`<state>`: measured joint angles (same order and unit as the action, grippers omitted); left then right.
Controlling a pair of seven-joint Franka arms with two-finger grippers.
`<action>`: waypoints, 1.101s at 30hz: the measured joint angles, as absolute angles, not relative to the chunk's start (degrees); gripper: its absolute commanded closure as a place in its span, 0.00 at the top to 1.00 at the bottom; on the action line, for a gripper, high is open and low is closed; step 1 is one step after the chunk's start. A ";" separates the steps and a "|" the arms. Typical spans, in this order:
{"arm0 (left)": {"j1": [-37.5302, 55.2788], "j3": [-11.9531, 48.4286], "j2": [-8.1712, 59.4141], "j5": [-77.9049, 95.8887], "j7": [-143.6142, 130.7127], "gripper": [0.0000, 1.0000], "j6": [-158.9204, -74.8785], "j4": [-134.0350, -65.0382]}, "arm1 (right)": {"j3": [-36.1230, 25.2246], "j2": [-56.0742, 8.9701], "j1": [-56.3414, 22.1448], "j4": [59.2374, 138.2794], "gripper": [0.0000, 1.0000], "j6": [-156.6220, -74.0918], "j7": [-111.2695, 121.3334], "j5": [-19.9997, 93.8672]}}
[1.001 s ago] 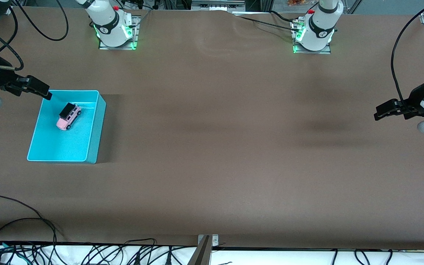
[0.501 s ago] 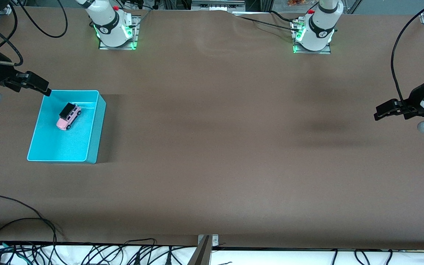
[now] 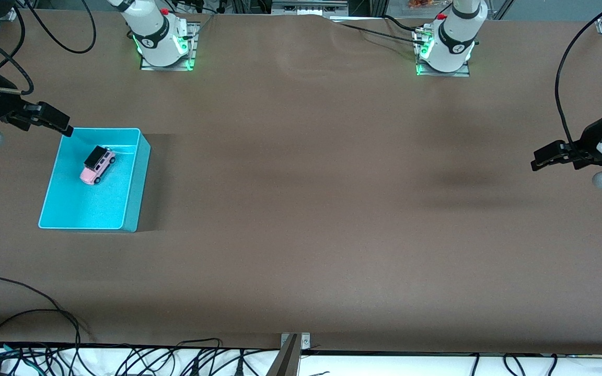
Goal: Wind and store pink jeep toy
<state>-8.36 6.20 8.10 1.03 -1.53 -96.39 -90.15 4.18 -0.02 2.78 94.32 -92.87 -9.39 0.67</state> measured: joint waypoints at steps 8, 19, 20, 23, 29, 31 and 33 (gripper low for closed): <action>-8.36 6.20 8.11 1.03 -1.53 1.00 -96.39 -90.15 | 4.31 -0.17 2.66 94.37 1.00 -92.87 -9.30 0.67; -8.36 6.20 8.11 1.03 -1.53 1.00 -96.39 -90.25 | 4.34 -0.20 2.63 94.38 1.00 -92.87 -9.24 0.67; -8.36 6.20 8.11 1.03 -1.53 1.00 -96.39 -90.25 | 4.33 -0.20 2.63 94.38 1.00 -92.87 -9.23 0.66; -8.36 6.20 8.11 1.03 -1.53 1.00 -96.39 -90.25 | 4.32 -0.20 2.64 94.38 1.00 -92.87 -9.22 0.66; -8.35 6.20 8.11 1.03 -1.53 1.00 -96.39 -90.25 | 4.31 -0.20 2.64 94.38 1.00 -92.70 -9.19 0.65; -8.34 6.20 8.11 1.03 -1.53 1.00 -96.39 -90.25 | 4.31 -0.20 2.64 94.39 1.00 -92.12 -9.19 0.65; -8.34 6.20 8.11 1.03 -1.53 1.00 -96.39 -90.25 | 4.31 -0.20 2.64 94.39 1.00 -91.54 -9.19 0.63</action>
<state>-8.34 6.20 8.11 1.03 -1.53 -96.39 -90.25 4.31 -0.20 2.64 94.39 -91.54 -9.19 0.63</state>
